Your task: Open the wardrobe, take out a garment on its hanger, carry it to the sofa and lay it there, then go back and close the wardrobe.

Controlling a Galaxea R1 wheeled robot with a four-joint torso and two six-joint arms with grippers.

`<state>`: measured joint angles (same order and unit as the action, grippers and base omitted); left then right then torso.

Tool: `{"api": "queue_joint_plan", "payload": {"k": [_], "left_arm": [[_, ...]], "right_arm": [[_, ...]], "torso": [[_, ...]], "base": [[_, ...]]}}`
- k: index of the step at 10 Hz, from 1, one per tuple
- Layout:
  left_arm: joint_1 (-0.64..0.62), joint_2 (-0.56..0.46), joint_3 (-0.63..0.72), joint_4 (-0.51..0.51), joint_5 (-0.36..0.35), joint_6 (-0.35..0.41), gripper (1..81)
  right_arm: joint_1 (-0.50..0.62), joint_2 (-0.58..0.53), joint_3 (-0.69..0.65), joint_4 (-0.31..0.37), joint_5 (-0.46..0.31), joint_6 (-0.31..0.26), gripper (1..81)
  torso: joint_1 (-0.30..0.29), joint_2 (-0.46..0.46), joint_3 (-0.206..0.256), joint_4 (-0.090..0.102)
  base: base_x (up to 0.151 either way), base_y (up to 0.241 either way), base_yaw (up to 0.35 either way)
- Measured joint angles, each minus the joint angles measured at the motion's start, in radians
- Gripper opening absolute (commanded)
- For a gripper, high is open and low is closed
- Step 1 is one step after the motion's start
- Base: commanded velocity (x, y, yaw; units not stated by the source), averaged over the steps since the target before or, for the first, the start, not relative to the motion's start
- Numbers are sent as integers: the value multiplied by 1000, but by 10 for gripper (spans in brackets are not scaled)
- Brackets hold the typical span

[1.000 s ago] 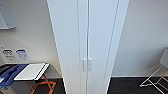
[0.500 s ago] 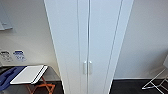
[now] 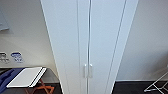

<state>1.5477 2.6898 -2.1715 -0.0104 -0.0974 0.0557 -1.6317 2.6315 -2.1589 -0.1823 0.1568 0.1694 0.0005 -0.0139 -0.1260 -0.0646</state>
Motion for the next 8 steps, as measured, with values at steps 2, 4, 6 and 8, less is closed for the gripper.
{"api": "queue_joint_plan", "payload": {"k": [2,4,6,8], "left_arm": [[-1,0,0,0,-3,0,811],[0,2,0,0,-3,0,811],[-1,3,0,0,-3,0,811],[-1,3,0,0,-3,0,811]], "right_arm": [[10,-3,1,0,1,0,811],[9,-1,2,-1,1,0,811],[9,-1,2,-1,1,0,811],[11,-1,2,-1,1,0,811]], "torso": [[0,0,0,0],[0,0,0,0],[0,0,0,0],[1,0,0,0]], "base": [[105,0,0],[90,0,0],[83,0,0],[34,0,0]]}}
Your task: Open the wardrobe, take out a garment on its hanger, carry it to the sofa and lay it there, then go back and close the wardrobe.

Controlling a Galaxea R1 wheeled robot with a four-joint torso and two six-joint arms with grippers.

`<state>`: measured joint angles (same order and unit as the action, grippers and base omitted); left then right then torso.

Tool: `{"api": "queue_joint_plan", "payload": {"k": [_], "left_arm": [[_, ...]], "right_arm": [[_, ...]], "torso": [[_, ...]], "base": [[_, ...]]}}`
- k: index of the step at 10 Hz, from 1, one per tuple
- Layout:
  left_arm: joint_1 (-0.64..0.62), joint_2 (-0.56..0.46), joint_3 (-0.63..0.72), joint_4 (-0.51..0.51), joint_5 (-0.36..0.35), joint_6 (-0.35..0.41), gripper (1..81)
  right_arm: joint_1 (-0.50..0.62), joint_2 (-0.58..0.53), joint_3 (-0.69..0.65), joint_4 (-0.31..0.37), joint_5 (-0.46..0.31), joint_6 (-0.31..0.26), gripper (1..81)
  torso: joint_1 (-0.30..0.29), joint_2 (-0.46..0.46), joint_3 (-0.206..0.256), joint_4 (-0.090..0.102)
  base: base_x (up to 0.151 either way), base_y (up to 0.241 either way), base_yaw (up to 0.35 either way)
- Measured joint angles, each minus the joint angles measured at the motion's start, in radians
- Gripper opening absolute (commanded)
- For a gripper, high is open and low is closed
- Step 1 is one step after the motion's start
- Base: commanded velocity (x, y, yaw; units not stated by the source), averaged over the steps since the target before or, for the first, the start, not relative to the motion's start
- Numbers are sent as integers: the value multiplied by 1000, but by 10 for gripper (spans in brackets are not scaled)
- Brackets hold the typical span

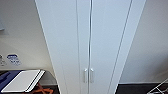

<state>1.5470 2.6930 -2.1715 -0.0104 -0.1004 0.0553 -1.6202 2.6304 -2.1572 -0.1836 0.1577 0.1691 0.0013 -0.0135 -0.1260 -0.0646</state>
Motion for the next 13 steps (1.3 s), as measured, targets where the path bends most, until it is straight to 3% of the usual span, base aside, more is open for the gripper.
{"api": "queue_joint_plan", "payload": {"k": [6,13], "left_arm": [[-3,-23,31,0,3,0,811],[-129,-341,459,0,14,-4,811]], "right_arm": [[27,-45,84,-1,-1,-3,811],[203,-379,589,-1,-23,-1,811]], "torso": [[0,0,0,0],[0,0,0,0]], "base": [[0,0,0],[0,0,0]]}}
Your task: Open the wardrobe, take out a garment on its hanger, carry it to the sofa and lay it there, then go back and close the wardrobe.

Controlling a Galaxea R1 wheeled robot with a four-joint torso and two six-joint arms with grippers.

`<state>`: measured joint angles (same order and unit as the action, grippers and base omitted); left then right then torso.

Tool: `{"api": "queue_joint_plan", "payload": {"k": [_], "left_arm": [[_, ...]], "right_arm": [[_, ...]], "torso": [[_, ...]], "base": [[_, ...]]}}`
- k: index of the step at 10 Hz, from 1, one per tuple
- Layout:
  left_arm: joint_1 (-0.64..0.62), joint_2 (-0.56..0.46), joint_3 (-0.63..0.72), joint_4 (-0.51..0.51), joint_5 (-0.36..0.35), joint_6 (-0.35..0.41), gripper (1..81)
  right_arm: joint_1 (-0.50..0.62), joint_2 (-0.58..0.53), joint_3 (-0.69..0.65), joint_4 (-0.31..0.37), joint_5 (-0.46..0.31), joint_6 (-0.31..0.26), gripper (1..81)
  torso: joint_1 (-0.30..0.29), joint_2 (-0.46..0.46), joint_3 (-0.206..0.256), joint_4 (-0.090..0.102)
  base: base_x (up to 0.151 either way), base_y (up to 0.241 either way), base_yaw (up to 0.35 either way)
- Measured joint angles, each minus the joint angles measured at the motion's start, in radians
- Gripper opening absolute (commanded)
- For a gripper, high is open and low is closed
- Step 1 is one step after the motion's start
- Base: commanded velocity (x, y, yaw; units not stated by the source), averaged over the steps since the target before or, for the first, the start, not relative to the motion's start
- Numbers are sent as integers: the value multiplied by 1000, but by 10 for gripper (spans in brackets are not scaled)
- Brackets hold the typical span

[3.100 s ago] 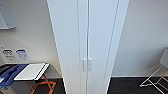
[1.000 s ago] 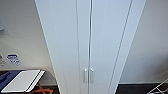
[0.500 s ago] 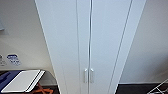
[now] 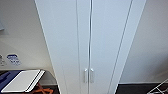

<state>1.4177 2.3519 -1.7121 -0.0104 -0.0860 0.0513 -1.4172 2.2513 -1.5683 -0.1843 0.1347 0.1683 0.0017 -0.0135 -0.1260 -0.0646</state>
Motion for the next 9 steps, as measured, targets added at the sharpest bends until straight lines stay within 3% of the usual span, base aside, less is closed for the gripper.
{"api": "queue_joint_plan", "payload": {"k": [4,6,9], "left_arm": [[-179,-184,262,0,23,-1,811],[-295,-231,330,0,28,-1,811],[-457,-255,377,-12,91,-2,811]], "right_arm": [[217,-164,267,0,-27,1,811],[310,-207,351,0,-31,3,811],[481,-250,419,12,-67,5,811]], "torso": [[0,0,-1,0],[1,1,-1,0],[2,2,-2,0]], "base": [[0,0,0],[0,0,0],[0,0,0]]}}
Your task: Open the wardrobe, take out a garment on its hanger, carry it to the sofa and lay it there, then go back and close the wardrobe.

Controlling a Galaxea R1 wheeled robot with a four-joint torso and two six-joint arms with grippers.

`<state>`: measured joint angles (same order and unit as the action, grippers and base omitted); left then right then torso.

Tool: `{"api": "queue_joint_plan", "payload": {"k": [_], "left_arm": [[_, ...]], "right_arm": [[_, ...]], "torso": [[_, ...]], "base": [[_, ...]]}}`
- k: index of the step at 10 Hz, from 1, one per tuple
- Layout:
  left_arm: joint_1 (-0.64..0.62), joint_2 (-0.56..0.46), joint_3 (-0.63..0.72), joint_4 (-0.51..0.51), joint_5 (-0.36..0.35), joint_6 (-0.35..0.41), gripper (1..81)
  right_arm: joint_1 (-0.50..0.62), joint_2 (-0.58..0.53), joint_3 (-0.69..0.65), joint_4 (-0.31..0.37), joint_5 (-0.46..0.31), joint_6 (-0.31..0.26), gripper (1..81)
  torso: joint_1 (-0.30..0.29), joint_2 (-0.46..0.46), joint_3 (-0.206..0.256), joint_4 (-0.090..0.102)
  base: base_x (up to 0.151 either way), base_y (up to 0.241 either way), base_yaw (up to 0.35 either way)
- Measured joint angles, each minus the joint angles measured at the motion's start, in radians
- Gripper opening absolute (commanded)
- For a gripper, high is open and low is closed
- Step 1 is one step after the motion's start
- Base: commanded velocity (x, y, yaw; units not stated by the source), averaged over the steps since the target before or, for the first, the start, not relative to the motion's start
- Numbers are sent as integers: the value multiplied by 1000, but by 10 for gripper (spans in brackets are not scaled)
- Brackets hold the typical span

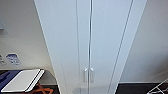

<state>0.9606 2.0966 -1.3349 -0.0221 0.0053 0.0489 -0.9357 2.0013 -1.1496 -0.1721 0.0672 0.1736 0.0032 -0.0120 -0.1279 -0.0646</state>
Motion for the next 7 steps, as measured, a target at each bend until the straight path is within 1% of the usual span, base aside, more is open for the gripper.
{"api": "queue_joint_plan", "payload": {"k": [2,4,6,7], "left_arm": [[-93,-7,11,-18,45,-1,811],[-179,-7,20,-50,89,-1,811],[-274,8,18,-83,132,-2,811],[-311,27,13,-96,158,-2,811]], "right_arm": [[83,-7,19,19,-29,0,811],[174,-3,36,59,-56,3,811],[234,25,37,96,-94,3,811],[259,40,37,107,-102,3,811]], "torso": [[1,1,0,0],[1,1,-1,0],[2,2,-2,0],[2,2,-2,0]], "base": [[0,0,0],[0,0,0],[0,0,0],[0,0,0]]}}
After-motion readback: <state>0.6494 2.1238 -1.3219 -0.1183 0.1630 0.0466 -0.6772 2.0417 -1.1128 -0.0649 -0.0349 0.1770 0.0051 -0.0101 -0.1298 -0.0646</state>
